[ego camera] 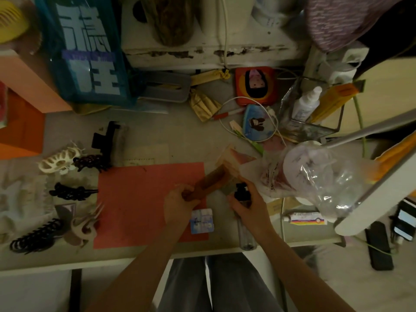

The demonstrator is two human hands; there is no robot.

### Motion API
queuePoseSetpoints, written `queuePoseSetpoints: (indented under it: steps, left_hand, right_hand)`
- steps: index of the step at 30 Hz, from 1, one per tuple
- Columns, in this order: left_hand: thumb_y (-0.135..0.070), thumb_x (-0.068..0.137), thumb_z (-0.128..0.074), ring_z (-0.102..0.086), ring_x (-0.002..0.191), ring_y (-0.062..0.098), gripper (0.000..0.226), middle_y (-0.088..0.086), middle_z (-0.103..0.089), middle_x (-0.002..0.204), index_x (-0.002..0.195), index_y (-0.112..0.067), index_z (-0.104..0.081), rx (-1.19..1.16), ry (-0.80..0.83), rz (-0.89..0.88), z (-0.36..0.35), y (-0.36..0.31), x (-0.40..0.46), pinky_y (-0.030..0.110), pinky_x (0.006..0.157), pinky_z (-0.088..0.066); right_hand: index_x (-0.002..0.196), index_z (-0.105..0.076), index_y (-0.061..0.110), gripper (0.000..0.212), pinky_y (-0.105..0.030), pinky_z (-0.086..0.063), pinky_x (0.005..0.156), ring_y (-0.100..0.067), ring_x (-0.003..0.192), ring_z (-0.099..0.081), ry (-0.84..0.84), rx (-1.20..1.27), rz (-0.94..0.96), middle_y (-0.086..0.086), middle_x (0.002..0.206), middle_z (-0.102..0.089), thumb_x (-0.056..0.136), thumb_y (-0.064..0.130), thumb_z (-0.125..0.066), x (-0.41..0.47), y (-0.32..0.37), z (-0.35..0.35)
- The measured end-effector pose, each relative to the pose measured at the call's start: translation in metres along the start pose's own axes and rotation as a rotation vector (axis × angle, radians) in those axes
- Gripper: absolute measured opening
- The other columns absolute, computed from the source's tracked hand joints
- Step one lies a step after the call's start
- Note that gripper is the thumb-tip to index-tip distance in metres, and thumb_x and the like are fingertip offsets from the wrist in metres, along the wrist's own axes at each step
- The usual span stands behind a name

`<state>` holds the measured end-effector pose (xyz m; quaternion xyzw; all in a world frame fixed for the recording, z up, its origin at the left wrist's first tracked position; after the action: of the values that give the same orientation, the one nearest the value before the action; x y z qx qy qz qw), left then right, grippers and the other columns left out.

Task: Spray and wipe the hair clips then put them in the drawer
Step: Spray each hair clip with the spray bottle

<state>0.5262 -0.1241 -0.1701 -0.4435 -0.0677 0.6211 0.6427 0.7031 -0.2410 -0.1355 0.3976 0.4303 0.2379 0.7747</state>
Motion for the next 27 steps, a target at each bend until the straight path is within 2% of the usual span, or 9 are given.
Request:
queuePoseSetpoints:
  steps: [2,4,7,10,13,17,19,22,27]
  left_hand:
    - [-0.004,0.075,-0.077,-0.056,0.090,0.013,0.029,0.008,-0.068,0.107,0.102,-0.006,-0.070,-0.034,0.023,0.030,-0.001,0.003,-0.002,0.004,0.073,-0.036]
    - [-0.004,0.075,-0.077,-0.058,0.089,0.013,0.026,0.009,-0.069,0.105,0.101,-0.006,-0.072,-0.092,-0.016,0.039,0.003,0.005,-0.005,-0.002,0.068,-0.037]
    - [-0.005,0.075,-0.078,-0.064,0.091,0.020,0.020,0.007,-0.071,0.099,0.095,-0.008,-0.073,-0.228,-0.052,0.056,0.014,0.003,-0.012,0.005,0.069,-0.040]
    - [-0.013,0.078,-0.077,-0.066,0.090,0.021,0.016,-0.005,-0.069,0.090,0.086,-0.024,-0.070,-0.366,-0.012,0.101,0.027,-0.007,-0.022,0.031,0.081,-0.054]
    - [-0.012,0.080,-0.074,-0.066,0.096,0.023,0.022,0.004,-0.071,0.100,0.101,-0.015,-0.071,-0.479,0.025,0.106,0.046,-0.028,-0.032,0.045,0.091,-0.053]
    - [-0.008,0.084,-0.068,-0.065,0.100,0.030,0.027,0.013,-0.069,0.107,0.111,-0.007,-0.068,-0.604,0.051,0.049,0.075,-0.065,-0.047,0.038,0.087,-0.054]
    - [-0.007,0.086,-0.066,-0.066,0.095,0.025,0.027,0.009,-0.070,0.104,0.112,-0.011,-0.067,-0.671,0.068,0.033,0.089,-0.083,-0.056,0.028,0.075,-0.056]
    - [-0.008,0.085,-0.066,-0.068,0.080,0.016,0.023,-0.002,-0.074,0.088,0.105,-0.018,-0.070,-0.731,0.093,-0.018,0.110,-0.108,-0.069,0.026,0.067,-0.052]
    - [-0.025,0.071,-0.071,-0.068,0.075,0.001,0.022,-0.017,-0.073,0.085,0.080,-0.044,-0.075,-0.718,0.100,-0.124,0.141,-0.146,-0.087,0.021,0.065,-0.052]
  right_hand:
    - [0.134,-0.041,0.026,0.053,-0.038,-0.055,0.084,-0.026,0.101,-0.062,0.004,0.024,-0.005,-0.007,0.116,-0.061,0.088,0.023,-0.067,-0.003,0.000,0.001]
    - [0.135,-0.041,0.025,0.054,-0.025,-0.055,0.068,-0.025,0.093,-0.063,0.005,0.031,-0.008,-0.009,0.112,-0.062,0.088,0.023,-0.066,-0.005,0.000,0.002]
    - [0.137,-0.041,0.022,0.055,-0.019,-0.051,0.054,-0.018,0.075,-0.063,0.023,0.069,-0.006,-0.013,0.107,-0.062,0.088,0.021,-0.066,-0.009,0.006,0.002]
    - [0.136,-0.042,0.020,0.054,-0.025,-0.055,0.053,-0.014,0.069,-0.064,0.035,0.073,0.039,-0.008,0.102,-0.063,0.088,0.019,-0.067,-0.013,0.022,0.004]
    - [0.136,-0.042,0.019,0.054,-0.023,-0.055,0.055,-0.008,0.067,-0.065,0.031,0.098,0.109,-0.001,0.097,-0.063,0.088,0.016,-0.066,-0.015,0.047,0.007]
    - [0.135,-0.045,0.025,0.053,-0.010,-0.051,0.064,0.009,0.084,-0.061,-0.005,0.162,0.272,0.013,0.106,-0.056,0.088,0.012,-0.067,-0.019,0.101,0.015]
    - [0.134,-0.046,0.026,0.054,-0.017,-0.053,0.074,0.000,0.092,-0.063,-0.036,0.197,0.333,0.004,0.110,-0.058,0.087,0.012,-0.067,-0.020,0.129,0.023]
    - [0.138,-0.043,0.028,0.058,-0.027,-0.057,0.066,-0.017,0.086,-0.068,-0.031,0.257,0.382,0.002,0.106,-0.064,0.087,0.015,-0.067,-0.023,0.167,0.032]
    - [0.131,-0.048,0.032,0.058,-0.021,-0.055,0.067,-0.009,0.094,-0.065,-0.004,0.378,0.518,0.016,0.110,-0.061,0.083,0.008,-0.071,-0.039,0.234,0.047]
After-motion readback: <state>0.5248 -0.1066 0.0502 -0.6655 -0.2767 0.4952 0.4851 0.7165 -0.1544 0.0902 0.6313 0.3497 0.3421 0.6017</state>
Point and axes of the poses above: each hand's wrist, its own x-axis towards the middle knuckle, its own z-axis out of the back of the hand, y = z × x, the point moved 8 cm from there along x, towards the middle knuckle
